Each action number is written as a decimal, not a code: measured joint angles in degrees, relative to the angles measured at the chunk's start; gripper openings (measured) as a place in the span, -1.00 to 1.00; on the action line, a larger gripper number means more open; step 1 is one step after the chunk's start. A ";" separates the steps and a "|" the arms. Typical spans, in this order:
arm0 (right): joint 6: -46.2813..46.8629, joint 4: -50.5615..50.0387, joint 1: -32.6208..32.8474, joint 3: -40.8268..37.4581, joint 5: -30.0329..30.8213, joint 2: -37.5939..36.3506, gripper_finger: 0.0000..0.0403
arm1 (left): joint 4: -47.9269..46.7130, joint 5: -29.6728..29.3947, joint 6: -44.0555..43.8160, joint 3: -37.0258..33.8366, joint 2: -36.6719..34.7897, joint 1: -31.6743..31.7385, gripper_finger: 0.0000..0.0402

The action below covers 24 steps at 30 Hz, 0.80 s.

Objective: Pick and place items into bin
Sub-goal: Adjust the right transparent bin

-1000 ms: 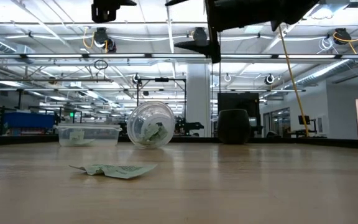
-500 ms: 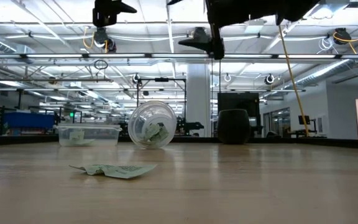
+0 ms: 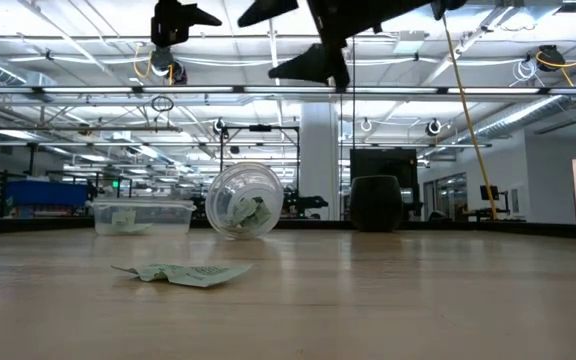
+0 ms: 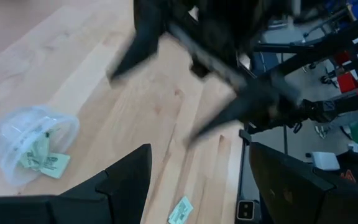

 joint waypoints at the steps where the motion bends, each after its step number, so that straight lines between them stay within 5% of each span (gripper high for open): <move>1: -0.27 -0.44 0.06 0.41 -1.46 0.71 0.95 | 0.04 -0.01 0.14 0.00 0.00 0.18 0.37; 5: -7.31 -6.45 0.08 1.50 -2.89 3.25 0.93 | 0.00 0.09 0.08 0.00 0.00 0.90 0.37; 12: -23.08 -12.88 -0.23 2.11 9.40 5.39 0.61 | -0.06 0.12 -0.86 0.00 0.00 0.71 0.37; 24: -25.72 -11.28 -2.16 2.00 7.07 12.56 0.42 | -0.43 0.11 -0.87 0.00 0.00 0.52 0.37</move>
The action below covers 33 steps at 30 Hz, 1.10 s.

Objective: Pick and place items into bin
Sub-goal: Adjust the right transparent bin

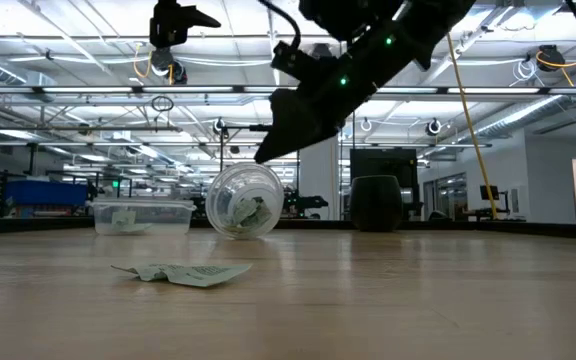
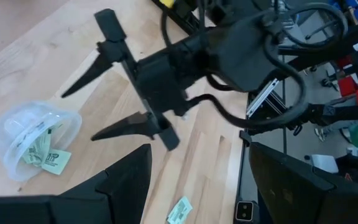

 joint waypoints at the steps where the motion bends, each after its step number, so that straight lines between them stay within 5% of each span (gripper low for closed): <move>1: 0.01 0.26 -0.24 0.00 0.02 0.31 0.43 | 0.02 0.00 -0.06 0.02 0.00 0.00 0.37; 10: -1.65 3.46 -3.06 -0.02 1.38 1.72 0.42 | 0.20 -0.03 0.09 0.02 0.00 0.00 0.37; 33: 2.90 5.38 -6.02 -0.09 -6.24 4.61 0.37 | 0.53 -1.06 0.22 0.02 0.00 0.22 0.37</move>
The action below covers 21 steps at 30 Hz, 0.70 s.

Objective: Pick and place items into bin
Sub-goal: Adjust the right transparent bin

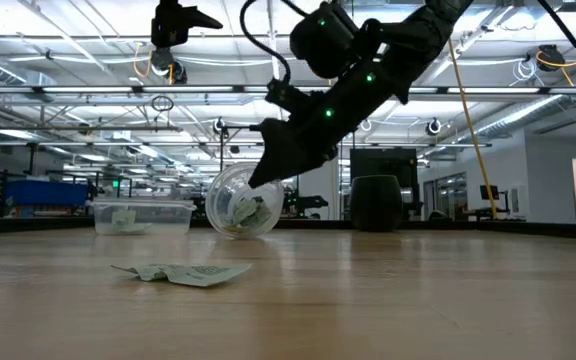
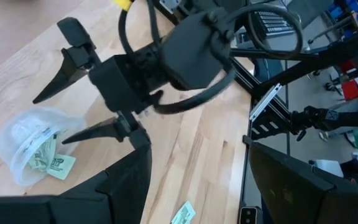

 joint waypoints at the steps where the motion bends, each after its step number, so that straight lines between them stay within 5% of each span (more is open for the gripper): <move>1: 0.26 -0.05 -0.19 -0.03 -0.19 0.05 0.36 | -0.01 0.00 0.00 0.00 0.00 0.00 0.37; 21: 7.23 0.42 -1.39 0.02 -4.62 -0.19 -0.38 | -0.03 -0.48 1.14 0.00 0.00 0.00 0.37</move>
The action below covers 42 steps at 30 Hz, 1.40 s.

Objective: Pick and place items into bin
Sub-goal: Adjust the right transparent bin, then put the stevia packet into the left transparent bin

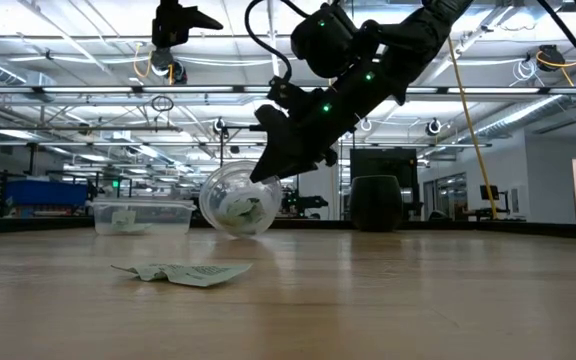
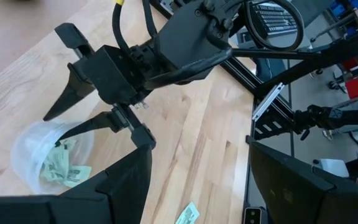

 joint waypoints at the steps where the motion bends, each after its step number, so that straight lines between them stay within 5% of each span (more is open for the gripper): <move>1: 0.80 -0.19 0.00 0.00 -0.43 0.00 -0.40 | 0.00 0.00 0.02 0.00 0.00 0.00 0.37; 21: 27.31 -4.64 2.15 0.00 -17.95 0.00 -0.65 | -0.02 0.00 0.06 0.00 0.00 -0.02 0.37; 35: 31.61 0.62 3.22 -0.11 -22.38 -1.40 -0.40 | -0.04 0.04 0.46 0.00 0.00 -0.02 0.37; 42: 25.42 -3.38 1.41 0.00 -16.56 -7.87 -0.21 | -0.11 0.04 1.55 0.00 0.00 -0.02 0.37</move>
